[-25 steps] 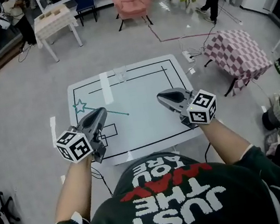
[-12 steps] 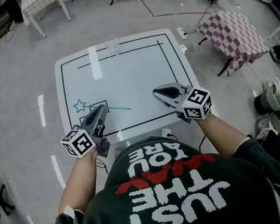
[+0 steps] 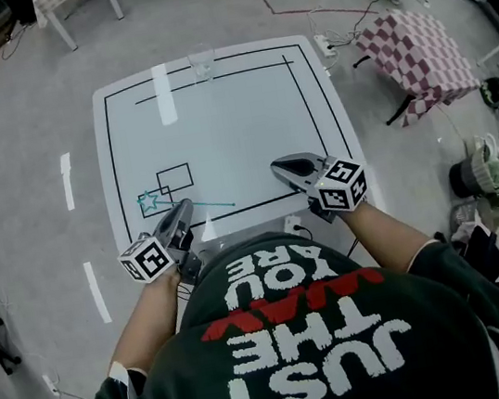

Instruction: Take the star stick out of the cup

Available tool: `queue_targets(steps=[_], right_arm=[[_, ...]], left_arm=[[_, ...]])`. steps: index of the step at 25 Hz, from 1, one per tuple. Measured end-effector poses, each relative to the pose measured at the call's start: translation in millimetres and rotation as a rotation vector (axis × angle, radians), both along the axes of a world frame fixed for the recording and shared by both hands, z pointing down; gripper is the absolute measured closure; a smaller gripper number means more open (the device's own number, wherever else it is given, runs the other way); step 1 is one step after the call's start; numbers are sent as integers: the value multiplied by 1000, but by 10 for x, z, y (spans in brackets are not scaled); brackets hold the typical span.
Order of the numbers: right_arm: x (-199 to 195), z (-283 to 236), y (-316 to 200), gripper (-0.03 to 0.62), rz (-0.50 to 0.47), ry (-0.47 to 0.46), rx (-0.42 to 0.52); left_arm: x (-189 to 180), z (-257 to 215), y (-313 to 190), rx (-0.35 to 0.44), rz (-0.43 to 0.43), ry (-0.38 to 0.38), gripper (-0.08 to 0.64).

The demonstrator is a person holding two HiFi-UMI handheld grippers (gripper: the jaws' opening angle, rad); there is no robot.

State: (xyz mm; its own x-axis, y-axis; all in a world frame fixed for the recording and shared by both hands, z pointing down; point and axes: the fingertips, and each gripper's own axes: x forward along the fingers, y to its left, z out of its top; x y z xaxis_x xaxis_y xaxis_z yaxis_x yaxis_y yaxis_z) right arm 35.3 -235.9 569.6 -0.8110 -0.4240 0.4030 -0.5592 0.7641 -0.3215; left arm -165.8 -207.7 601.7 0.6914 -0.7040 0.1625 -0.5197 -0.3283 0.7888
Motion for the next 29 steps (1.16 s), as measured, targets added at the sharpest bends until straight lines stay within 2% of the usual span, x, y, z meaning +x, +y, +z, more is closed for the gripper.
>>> queue_targets(steps=[6,21,29], right_arm=[[-34,178,79,560,-19,26,-38],[-18,209,-20,560,-50,46,-38],[-41,201,-77,560,-53,55,-28]], left_arm=[[-91,150,63,-46,-35,36,540],[-66,104,-100,-30,-31,26,540],[-177,60,-208,-11,-43,23,540]])
